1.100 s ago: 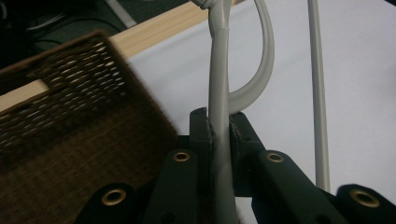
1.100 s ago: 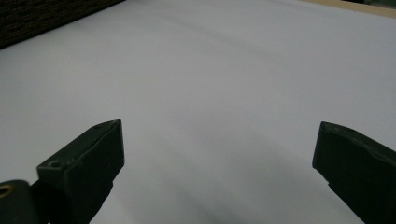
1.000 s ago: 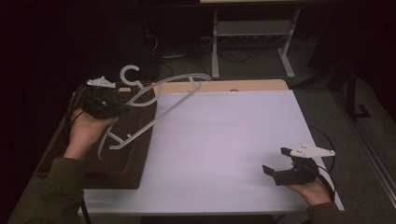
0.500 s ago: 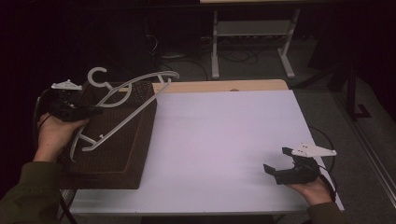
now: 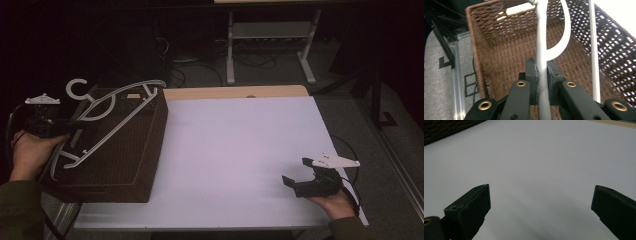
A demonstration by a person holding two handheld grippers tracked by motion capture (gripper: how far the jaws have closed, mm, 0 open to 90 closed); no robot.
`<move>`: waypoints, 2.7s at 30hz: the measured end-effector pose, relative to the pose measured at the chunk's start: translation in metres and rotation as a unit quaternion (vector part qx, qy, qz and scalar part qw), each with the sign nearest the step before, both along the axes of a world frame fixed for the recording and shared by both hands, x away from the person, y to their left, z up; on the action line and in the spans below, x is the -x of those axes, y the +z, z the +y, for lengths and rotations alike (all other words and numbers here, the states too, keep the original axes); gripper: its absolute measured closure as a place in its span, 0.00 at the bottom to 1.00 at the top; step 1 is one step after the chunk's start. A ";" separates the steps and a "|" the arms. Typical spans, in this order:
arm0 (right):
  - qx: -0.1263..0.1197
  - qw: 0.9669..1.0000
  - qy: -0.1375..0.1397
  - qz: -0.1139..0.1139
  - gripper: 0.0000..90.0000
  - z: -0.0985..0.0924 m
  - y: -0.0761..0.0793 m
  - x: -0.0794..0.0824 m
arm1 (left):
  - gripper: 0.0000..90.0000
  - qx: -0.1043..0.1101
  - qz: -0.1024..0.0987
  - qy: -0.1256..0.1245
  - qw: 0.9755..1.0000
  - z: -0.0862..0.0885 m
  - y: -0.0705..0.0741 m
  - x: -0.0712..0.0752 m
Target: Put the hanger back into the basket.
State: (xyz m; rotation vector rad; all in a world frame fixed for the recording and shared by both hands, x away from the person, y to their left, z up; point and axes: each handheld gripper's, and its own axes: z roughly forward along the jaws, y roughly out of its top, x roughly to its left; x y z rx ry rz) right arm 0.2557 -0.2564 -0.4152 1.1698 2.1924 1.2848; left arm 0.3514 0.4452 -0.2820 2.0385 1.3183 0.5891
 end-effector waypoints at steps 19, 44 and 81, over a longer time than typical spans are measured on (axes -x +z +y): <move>0.002 1.000 -0.001 -0.001 0.02 -0.001 0.000 0.000 | 0.91 -0.036 0.034 0.009 0.999 0.010 -0.018 -0.003; 0.002 1.000 -0.003 -0.001 0.02 -0.002 0.001 0.001 | 0.54 -0.005 0.032 -0.002 0.999 0.005 -0.026 -0.013; -0.064 0.995 0.036 -0.062 0.01 0.017 0.051 -0.027 | 0.10 0.140 -0.105 -0.104 0.979 -0.124 -0.022 0.025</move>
